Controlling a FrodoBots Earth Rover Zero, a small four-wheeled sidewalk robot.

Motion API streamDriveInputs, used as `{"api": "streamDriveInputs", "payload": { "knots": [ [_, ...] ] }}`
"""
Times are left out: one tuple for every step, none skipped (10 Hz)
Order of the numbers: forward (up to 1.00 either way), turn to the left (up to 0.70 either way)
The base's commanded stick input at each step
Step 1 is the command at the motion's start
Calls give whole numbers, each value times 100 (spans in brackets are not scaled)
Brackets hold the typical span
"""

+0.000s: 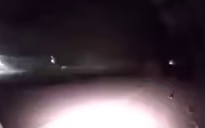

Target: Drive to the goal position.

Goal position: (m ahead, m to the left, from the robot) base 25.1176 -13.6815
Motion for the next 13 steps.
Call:
{"api": "streamDriveInputs", "payload": {
  "knots": [
    [100, -27],
    [100, -27],
    [100, -27],
    [100, -27],
    [100, -27],
    [100, -27],
    [100, -27],
    [100, -27],
    [100, -27],
    [100, -27],
    [100, -27],
    [100, -27],
    [100, -27]
  ]
}}
